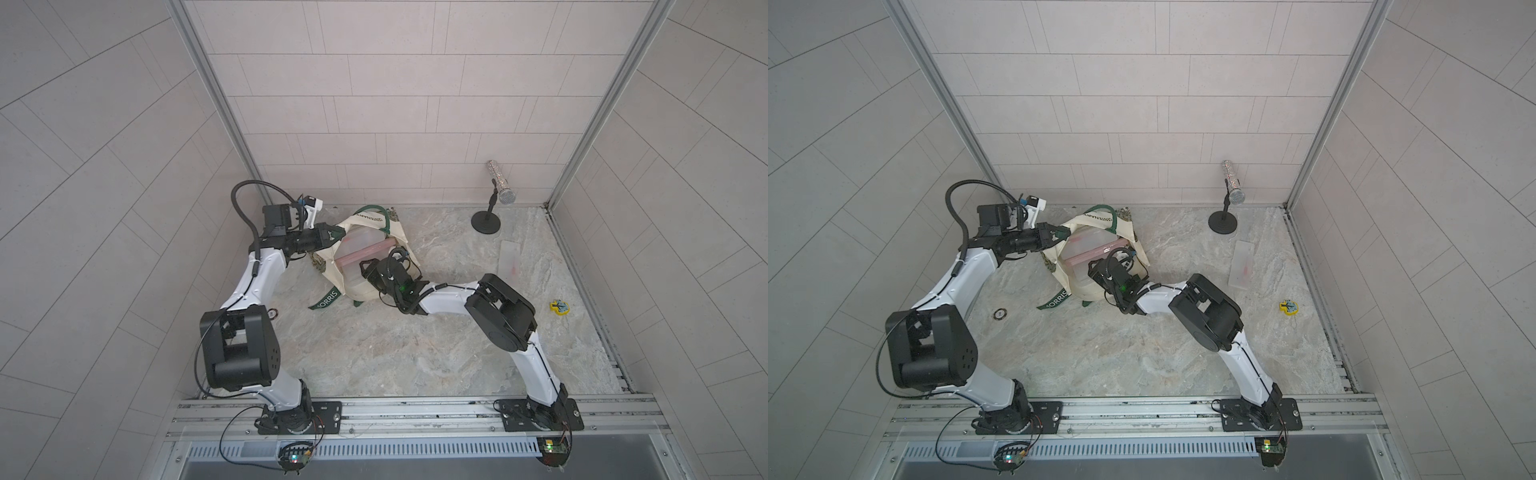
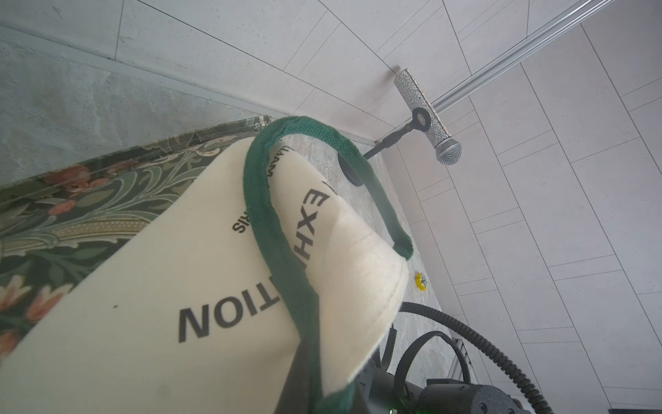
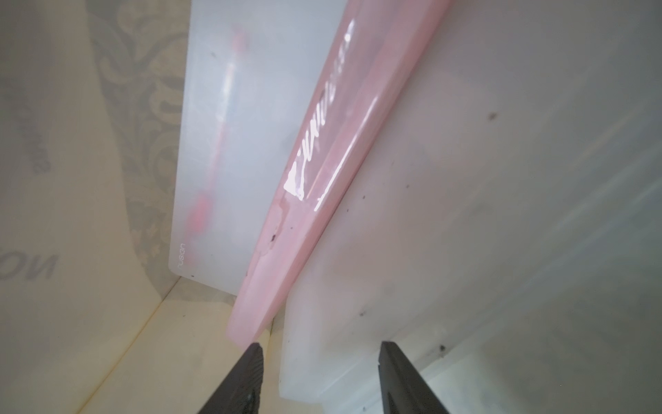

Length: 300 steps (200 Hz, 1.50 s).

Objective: Take out the pencil case from the canvas bag
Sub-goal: Pick up the pencil case from the canvas bag.

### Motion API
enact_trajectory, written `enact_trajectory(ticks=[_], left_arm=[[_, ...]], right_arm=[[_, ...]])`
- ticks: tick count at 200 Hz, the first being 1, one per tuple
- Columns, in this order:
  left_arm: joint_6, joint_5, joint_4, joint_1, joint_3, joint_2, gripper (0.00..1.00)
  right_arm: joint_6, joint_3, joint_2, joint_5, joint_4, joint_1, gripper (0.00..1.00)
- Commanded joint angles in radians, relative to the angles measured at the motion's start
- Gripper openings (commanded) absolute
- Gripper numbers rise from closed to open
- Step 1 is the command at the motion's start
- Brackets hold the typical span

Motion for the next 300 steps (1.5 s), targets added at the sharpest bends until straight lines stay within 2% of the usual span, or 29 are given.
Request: enact_trajectory(ticks=[1, 37, 64, 93, 107, 153, 176, 206, 224, 300], left_arm=[[-0.014, 0.104, 0.056, -0.01, 0.009, -0.03, 0.0], [-0.015, 0.103, 0.057, -0.01, 0.008, -0.026, 0.0], [-0.015, 0.104, 0.058, -0.01, 0.009, -0.024, 0.0], [-0.015, 0.101, 0.06, -0.01, 0.007, -0.021, 0.0], [-0.015, 0.101, 0.06, -0.009, 0.006, -0.022, 0.0], [-0.018, 0.097, 0.062, -0.011, 0.006, -0.017, 0.0], [-0.02, 0.097, 0.063, -0.009, 0.007, -0.017, 0.0], [-0.024, 0.097, 0.064, -0.009, 0.009, -0.016, 0.0], [-0.037, 0.097, 0.064, -0.01, 0.011, -0.015, 0.0], [-0.059, 0.097, 0.076, -0.009, 0.011, -0.023, 0.0]], right_arm=[[-0.025, 0.053, -0.001, -0.036, 0.102, -0.007, 0.55], [-0.058, 0.024, -0.033, -0.063, 0.109, -0.009, 0.57], [0.001, -0.067, -0.043, -0.057, 0.15, -0.007, 0.58], [0.091, -0.159, -0.048, -0.06, 0.264, -0.005, 0.58], [0.091, -0.178, -0.063, -0.062, 0.32, -0.001, 0.58], [-0.097, -0.178, -0.216, -0.019, 0.068, 0.02, 0.63], [-0.065, -0.232, -0.252, 0.021, -0.023, 0.022, 0.64], [0.019, -0.327, -0.231, 0.025, 0.012, 0.029, 0.63], [0.058, -0.35, -0.193, 0.012, 0.069, 0.034, 0.55], [0.079, -0.241, -0.062, -0.006, 0.096, 0.053, 0.53]])
